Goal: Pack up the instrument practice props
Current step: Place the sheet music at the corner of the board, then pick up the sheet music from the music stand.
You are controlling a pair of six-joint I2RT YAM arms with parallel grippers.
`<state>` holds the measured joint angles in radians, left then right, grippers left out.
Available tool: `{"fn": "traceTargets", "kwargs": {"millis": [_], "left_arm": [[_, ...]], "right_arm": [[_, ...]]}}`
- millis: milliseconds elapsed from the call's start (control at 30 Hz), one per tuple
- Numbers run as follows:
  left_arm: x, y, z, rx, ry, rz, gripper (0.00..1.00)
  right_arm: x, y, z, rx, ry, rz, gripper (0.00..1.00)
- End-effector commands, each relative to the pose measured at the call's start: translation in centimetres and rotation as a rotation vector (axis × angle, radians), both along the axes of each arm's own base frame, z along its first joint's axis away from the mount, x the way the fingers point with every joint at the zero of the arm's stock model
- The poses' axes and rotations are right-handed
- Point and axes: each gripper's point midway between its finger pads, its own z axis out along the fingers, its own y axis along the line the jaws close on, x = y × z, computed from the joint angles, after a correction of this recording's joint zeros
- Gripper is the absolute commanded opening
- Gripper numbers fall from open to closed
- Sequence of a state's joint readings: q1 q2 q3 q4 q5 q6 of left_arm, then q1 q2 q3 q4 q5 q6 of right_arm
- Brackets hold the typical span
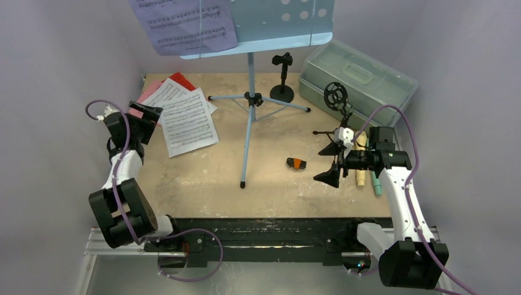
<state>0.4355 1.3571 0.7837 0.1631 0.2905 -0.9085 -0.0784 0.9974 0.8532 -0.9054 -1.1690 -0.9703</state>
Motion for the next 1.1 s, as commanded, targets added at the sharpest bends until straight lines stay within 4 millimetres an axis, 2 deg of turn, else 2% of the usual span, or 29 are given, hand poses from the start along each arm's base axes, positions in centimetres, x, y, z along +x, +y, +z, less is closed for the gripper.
{"fn": "traceTargets", "kwargs": {"millis": [0,233,433,667,1067], "left_arm": [[-0.9,-1.5,4.3,0.065,-0.114,-0.082,0.98],[-2.9,-2.7,8.1,0.204,-0.138,-0.144,0.98],[-4.0,-5.1,11.6,0.273,-0.19,-0.244,0.97],[-5.1,-7.3,14.6,0.358,-0.229,-0.324,0.96],[-7.7,-9.7,19.2,0.556,-0.243,-0.378,0.96]], "right_arm": [[0.1,0.2,0.7,-0.002,-0.04,0.015,0.99],[0.1,0.1,0.6,-0.002,-0.039,0.014,0.99],[0.1,0.1,0.5,-0.005,-0.038,0.013,0.99],[0.2,0.1,0.4,-0.007,-0.035,0.011,0.99],[0.3,0.0,0.2,-0.011,-0.031,0.009,0.99]]}}
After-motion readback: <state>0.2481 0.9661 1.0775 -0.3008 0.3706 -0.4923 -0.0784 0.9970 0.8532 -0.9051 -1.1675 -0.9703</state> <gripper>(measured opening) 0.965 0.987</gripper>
